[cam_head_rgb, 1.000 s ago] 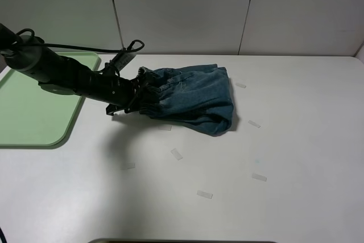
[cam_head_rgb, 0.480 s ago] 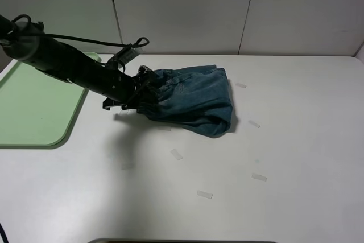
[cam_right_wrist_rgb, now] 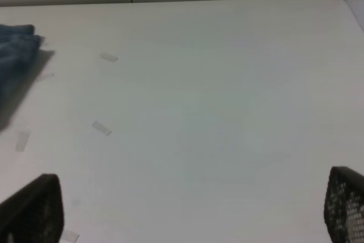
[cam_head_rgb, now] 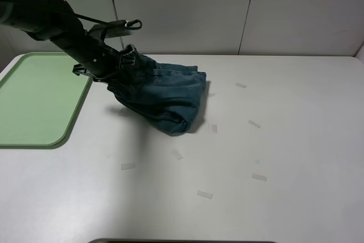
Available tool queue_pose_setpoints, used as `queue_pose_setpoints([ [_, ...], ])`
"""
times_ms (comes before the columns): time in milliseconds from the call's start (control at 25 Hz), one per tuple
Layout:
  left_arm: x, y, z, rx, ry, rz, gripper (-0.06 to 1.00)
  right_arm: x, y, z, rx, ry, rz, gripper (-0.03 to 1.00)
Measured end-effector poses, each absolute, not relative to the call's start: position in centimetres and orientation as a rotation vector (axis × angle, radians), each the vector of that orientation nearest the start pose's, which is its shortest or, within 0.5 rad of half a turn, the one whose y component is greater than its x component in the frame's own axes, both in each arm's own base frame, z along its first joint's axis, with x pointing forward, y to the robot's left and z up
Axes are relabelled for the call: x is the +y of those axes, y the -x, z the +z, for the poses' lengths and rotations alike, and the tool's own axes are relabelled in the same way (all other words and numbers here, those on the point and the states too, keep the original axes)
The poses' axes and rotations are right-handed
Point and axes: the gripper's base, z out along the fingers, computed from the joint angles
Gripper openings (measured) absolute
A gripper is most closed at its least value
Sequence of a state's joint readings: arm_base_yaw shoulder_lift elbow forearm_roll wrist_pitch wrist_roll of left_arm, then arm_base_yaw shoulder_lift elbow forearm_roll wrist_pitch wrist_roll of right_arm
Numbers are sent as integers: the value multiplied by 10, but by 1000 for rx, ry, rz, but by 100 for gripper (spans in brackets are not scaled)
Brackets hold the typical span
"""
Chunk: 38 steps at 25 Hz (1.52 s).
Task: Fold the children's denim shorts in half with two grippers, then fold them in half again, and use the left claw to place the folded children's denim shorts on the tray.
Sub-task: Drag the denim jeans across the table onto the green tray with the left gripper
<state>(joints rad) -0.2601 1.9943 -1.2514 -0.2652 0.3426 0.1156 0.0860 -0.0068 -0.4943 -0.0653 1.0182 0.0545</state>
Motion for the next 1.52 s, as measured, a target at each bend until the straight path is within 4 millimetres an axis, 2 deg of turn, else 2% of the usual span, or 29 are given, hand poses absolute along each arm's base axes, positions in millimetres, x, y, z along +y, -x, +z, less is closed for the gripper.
queue_pose_setpoints([
  [280,-89,-405,176,2558,-339,66,30,-5,3,279,1999,30,13,69],
  [600,-68,-408,189,2564,-526,411,30,-5,3,279,1999,30,13,69],
  [800,-54,-410,199,2567,-547,605,30,-5,3,279,1999,30,13,69],
  [1040,-29,-409,203,2605,-491,752,30,-5,3,279,1999,30,13,69],
  [1280,6,-407,203,2660,-353,801,30,-5,3,279,1999,30,13,69],
  [1520,28,-409,205,2641,-255,847,30,-5,3,279,1999,30,13,69],
])
